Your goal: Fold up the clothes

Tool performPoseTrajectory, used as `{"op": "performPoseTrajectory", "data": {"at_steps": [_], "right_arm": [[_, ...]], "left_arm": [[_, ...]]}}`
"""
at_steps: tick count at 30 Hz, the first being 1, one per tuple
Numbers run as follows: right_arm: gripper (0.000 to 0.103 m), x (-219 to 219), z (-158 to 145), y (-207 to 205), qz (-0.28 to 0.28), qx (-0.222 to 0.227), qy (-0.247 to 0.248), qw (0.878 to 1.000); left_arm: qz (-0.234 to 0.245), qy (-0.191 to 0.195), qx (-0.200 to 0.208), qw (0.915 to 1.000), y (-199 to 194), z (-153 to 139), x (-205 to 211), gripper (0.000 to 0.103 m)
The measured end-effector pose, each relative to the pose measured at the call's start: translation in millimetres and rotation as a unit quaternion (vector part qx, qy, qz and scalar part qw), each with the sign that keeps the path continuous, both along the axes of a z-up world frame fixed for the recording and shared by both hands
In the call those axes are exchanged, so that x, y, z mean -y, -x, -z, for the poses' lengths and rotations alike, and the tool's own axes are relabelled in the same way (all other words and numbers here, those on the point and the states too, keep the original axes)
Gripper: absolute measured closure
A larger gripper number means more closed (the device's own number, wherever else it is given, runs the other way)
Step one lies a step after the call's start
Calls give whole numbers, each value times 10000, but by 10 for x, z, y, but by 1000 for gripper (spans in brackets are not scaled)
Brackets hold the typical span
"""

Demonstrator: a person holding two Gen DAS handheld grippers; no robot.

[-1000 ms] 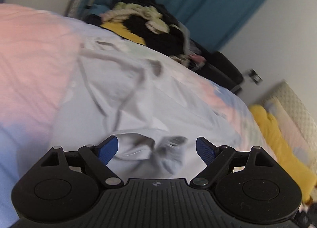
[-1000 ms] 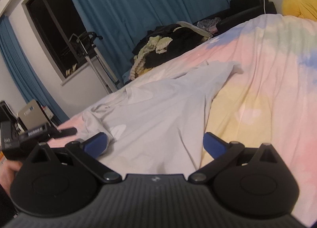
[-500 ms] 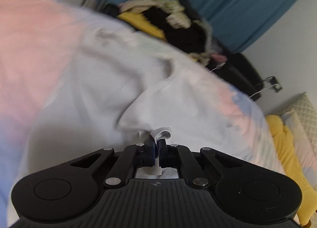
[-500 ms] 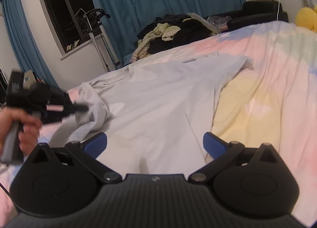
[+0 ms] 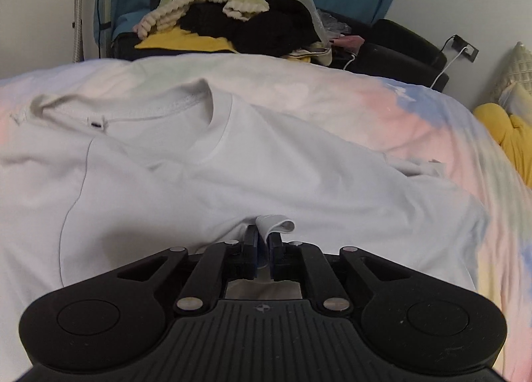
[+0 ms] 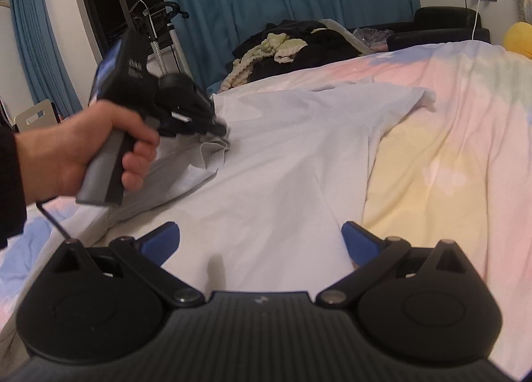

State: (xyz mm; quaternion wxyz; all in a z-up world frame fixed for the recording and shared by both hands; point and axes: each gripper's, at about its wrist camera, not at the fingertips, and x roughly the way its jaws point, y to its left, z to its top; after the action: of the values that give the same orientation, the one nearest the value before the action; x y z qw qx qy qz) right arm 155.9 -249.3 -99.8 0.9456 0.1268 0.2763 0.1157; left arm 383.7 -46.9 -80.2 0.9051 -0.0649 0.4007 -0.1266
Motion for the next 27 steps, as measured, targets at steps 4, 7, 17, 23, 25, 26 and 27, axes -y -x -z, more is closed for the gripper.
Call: {"op": "performPoseTrajectory", "data": {"at_steps": [4, 7, 17, 23, 25, 26, 27], "right_arm": [[0, -28, -10, -22, -105, 91, 1, 9999], [0, -24, -94, 31, -167, 272, -138, 9994], [0, -14, -473, 522, -288, 509, -507, 9970], [0, -7, -610, 871, -165, 219, -960, 9950], [0, -47, -624, 971, -275, 141, -1078, 9937], [0, -79, -628, 1015, -343, 124, -1055, 9938], [0, -115, -626, 1041, -408, 125, -977, 9943]], "left_arm": [[294, 117, 145, 9994, 406, -337, -232, 46], [423, 209, 145, 9988, 975, -649, -557, 45], [-136, -112, -1258, 9919, 2974, -492, -1955, 43], [71, 149, -1847, 9827, 3168, -391, -2059, 45], [293, -22, -2178, 9756, 3148, -306, -1921, 45], [421, -188, -2293, 9723, 3166, -245, -1820, 45], [551, -333, -2392, 9688, 3185, -186, -1721, 47]]}}
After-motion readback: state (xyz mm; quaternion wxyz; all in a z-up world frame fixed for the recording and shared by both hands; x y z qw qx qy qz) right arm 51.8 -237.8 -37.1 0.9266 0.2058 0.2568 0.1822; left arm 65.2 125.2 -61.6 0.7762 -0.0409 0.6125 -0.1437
